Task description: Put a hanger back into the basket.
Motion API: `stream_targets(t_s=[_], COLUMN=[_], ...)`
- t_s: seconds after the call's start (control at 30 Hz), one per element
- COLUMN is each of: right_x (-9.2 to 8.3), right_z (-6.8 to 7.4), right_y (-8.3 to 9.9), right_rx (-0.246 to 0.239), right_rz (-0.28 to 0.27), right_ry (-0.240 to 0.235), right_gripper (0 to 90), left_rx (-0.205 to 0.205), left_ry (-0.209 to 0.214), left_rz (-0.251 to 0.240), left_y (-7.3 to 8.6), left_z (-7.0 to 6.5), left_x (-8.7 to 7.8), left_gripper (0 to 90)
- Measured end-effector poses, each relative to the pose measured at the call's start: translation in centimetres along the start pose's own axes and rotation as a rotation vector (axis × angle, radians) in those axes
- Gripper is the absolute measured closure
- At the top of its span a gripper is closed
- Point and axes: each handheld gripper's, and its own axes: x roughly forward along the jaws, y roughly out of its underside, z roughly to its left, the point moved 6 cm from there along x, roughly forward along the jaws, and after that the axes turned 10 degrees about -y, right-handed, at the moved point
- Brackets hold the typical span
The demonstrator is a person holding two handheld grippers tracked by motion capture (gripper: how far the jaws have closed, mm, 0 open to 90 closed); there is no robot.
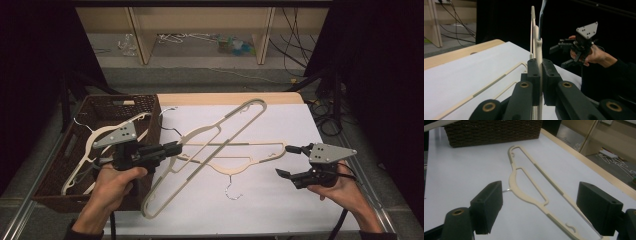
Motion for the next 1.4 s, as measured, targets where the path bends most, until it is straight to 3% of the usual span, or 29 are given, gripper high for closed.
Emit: stream_targets(t_s=[0.13,0.3,0.47,0.6,0.7,0.9,1.1,1.27,1.4], right_x=[0.2,0.5,1.0,1.3,1.6,2.1,2.1,2.2,2.2], right_z=[0.3,0.7,1.4,1.9,2.3,2.7,2.8,2.8,2.9], right_y=[0.3,0.7,0.9,0.9,0.9,1.0,1.4,1.6,1.6], right_rx=[0.000,0.010,0.014,0.021,0.014,0.006,0.020,0.020,0.018], right_rz=[0.006,0.008,0.000,-0.011,-0.005,-0.007,-0.002,0.004,0.007], right_ry=[-0.015,-0.018,-0.028,-0.039,-0.051,-0.058,-0.065,-0.069,-0.074], right_gripper=[22.3,22.4,21.9,21.7,21.7,21.9,22.1,22.1,22.1], left_rx=[-0.031,-0.047,-0.077,-0.081,-0.059,-0.040,-0.005,0.015,0.009], left_ry=[0.000,-0.038,-0.061,-0.104,-0.156,-0.257,-0.375,-0.442,-0.467], left_rz=[-0.012,-0.004,-0.043,-0.070,-0.073,-0.069,-0.041,-0.010,0.026], left_y=[-0.8,-1.7,-3.1,-4.5,-5.3,-6.1,-5.9,-4.7,-3.0], left_z=[0.3,1.6,3.0,4.2,5.4,8.5,12.9,16.5,18.5], left_x=[-1.3,-2.9,-4.9,-6.8,-8.0,-9.6,-10.7,-11.4,-11.7], left_gripper=[85.8,85.7,85.7,85.7,85.7,85.7,85.7,85.7,85.7])
